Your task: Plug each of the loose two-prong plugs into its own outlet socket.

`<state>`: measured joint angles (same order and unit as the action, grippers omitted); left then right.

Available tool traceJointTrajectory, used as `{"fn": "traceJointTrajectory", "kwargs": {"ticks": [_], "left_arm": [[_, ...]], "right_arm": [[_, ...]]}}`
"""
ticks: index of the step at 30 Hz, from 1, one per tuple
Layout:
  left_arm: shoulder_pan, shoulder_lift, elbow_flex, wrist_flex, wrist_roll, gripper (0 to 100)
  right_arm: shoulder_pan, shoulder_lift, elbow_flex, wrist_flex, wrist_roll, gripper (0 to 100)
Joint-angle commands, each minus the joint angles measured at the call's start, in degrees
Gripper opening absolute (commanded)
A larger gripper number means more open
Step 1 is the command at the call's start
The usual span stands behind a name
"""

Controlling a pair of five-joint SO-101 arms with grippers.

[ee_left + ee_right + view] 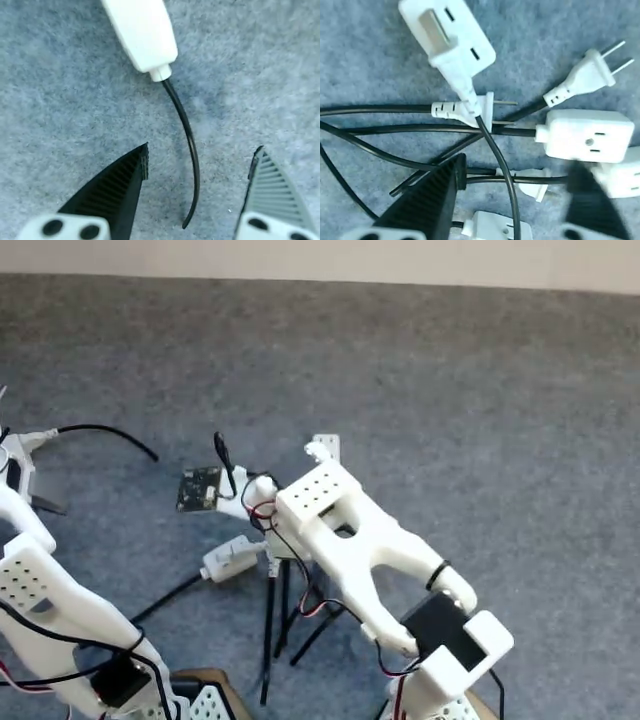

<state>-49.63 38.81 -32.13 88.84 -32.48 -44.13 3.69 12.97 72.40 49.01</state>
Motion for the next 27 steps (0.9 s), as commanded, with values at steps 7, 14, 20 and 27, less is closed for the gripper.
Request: {"fn": "traceJointTrajectory", "kwargs": {"ticks": [7, 14, 20, 27], "left_arm": [[0.0, -0.5, -2.0, 0.2, -0.3, 33], [0.0, -0.5, -2.0, 0.2, -0.4, 33], [0.0, -0.5, -2.0, 0.2, -0.4, 33], [0.0, -0.5, -1.9, 0.2, -0.4, 33]], "right_arm": [[-4.4, -3.1, 0.2, -4.0, -0.3, 33.1], [-8.2, -3.0, 0.6, -4.1, -3.0, 32.8], [-8.2, -3.0, 4.1, -6.6, -3.0, 25.2], [-8.7, -2.9, 5.1, -10.7, -3.0, 23.2]]}}
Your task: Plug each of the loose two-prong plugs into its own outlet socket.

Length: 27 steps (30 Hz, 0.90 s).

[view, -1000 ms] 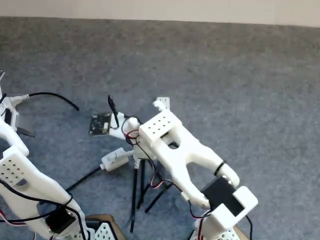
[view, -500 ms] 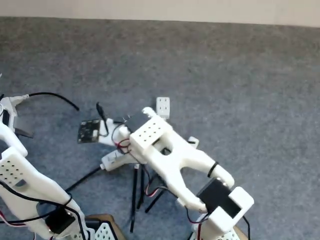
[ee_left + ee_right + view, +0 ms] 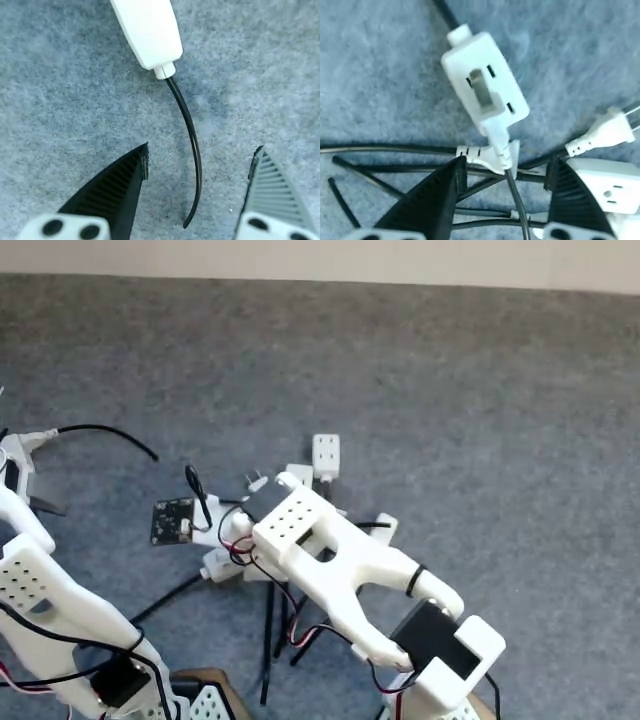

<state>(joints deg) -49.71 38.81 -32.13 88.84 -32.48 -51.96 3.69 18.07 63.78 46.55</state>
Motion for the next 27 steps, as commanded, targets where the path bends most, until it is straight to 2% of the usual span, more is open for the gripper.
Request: {"fn": "traceJointTrajectory", "kwargs": {"ticks": [1, 8, 13, 27], "left_arm": [[0.1, -0.5, -1.9, 0.2, -0.4, 33], [0.1, -0.5, -1.9, 0.2, -0.4, 33], [0.0, -0.5, -1.8, 0.2, -0.4, 33], [-0.2, -0.4, -1.7, 0.2, -0.4, 33]], "right_arm": [[-1.0, -2.8, 0.1, -2.3, -0.5, 23.2], [-1.0, 4.4, 0.3, -4.1, -0.5, 22.4], [-0.9, 5.1, 0.2, -5.4, -0.2, 12.4], [1.1, 5.3, -8.7, 2.0, -0.2, 11.9]]}}
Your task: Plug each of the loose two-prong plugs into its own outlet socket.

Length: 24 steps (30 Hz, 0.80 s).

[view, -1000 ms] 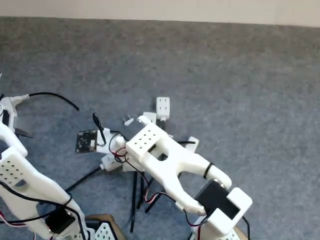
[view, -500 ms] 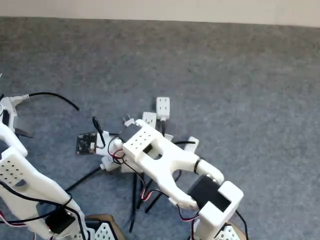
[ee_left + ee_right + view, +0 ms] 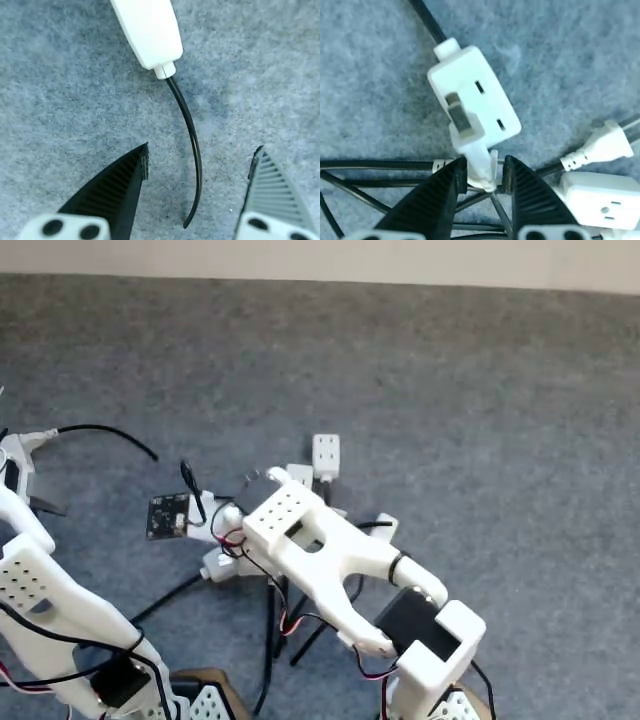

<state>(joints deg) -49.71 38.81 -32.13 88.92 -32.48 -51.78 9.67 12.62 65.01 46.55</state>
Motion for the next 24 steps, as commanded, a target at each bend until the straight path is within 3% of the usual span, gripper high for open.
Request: {"fn": "traceJointTrajectory", "kwargs": {"ticks": [1, 7, 11, 18, 24], "left_arm": [[-0.2, -0.4, -1.7, 0.1, -0.4, 33], [-0.2, -0.4, -1.7, 0.1, -0.4, 33], [-0.2, -0.4, -1.7, 0.1, -0.4, 33], [-0.2, -0.4, -1.7, 0.1, -0.4, 33], [0.4, -0.9, -2.1, 0.4, -0.4, 33]], "right_arm": [[0.9, -0.7, -3.2, 0.7, -0.2, 11.9], [1.0, -0.4, -3.2, 0.6, -0.2, 11.1], [1.2, -0.4, -3.5, 0.5, -0.2, 0.0], [2.2, -0.7, -4.1, 0.5, -0.2, 0.5], [5.8, -0.9, -12.2, 10.2, -2.4, 0.5]]}}
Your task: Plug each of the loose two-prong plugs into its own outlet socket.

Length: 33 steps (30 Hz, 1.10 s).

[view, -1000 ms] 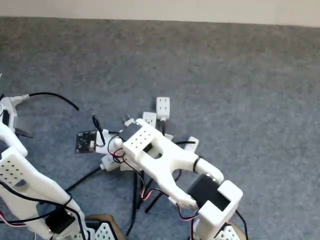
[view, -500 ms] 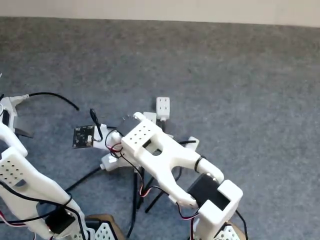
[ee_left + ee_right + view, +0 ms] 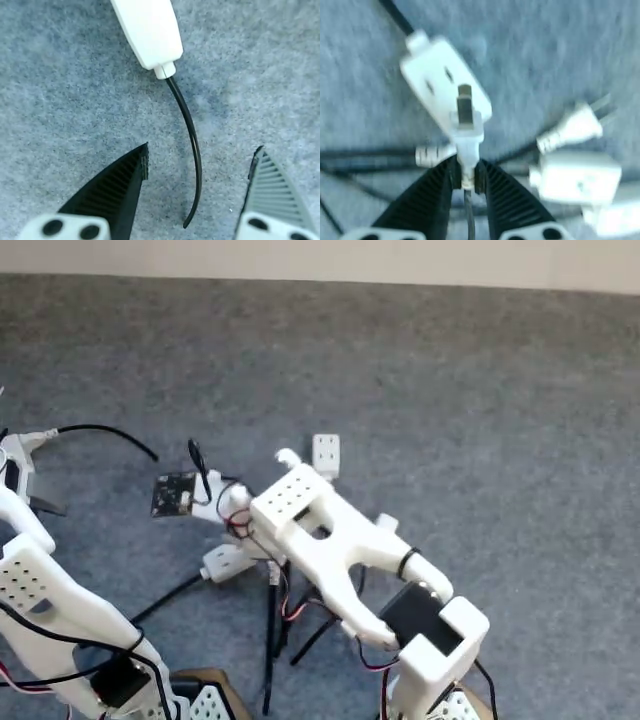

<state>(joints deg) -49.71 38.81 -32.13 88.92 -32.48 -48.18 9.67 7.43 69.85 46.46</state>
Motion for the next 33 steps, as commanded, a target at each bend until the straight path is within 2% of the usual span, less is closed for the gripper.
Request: {"fn": "traceJointTrajectory", "kwargs": {"ticks": [1, 3, 7, 10, 13, 17, 22, 27, 30, 33], "left_arm": [[0.8, -1.1, -2.2, 0.4, -0.4, 32], [1.6, -2.0, -4.2, 0.9, -0.2, 32], [3.7, -5.1, -9.5, 7.6, -0.2, 32], [5.7, -8.8, -13.2, 11.9, -0.1, 32], [7.0, -13.2, -13.2, 12.0, 1.3, 32], [8.8, -19.8, -9.5, 12.2, 2.0, 32], [13.0, -32.9, 3.6, 12.2, 2.0, 33], [22.0, -51.3, 20.4, 11.8, 2.4, 33], [28.8, -65.2, 33.6, 6.7, 6.6, 33], [33.9, -79.9, 51.1, -2.8, 10.5, 33]], "right_arm": [[2.6, -0.9, -9.7, 7.5, -4.7, 0.5], [3.4, -0.9, -15.3, 11.4, -8.7, 0.5], [4.5, -1.0, -25.8, 18.4, -14.3, 0.5], [5.5, -3.6, -29.0, 16.8, -21.0, 0.5], [5.5, -9.3, -20.7, 9.7, -24.2, 0.5], [4.9, -22.4, -2.5, -4.0, -27.4, 0.5], [4.8, -42.5, 25.9, -20.1, -30.8, 0.5], [3.8, -57.8, 43.5, -21.8, -31.0, 0.5], [3.8, -63.2, 49.5, -21.8, -31.6, 0.5], [4.0, -67.3, 53.8, -23.3, -33.9, 0.5]]}}
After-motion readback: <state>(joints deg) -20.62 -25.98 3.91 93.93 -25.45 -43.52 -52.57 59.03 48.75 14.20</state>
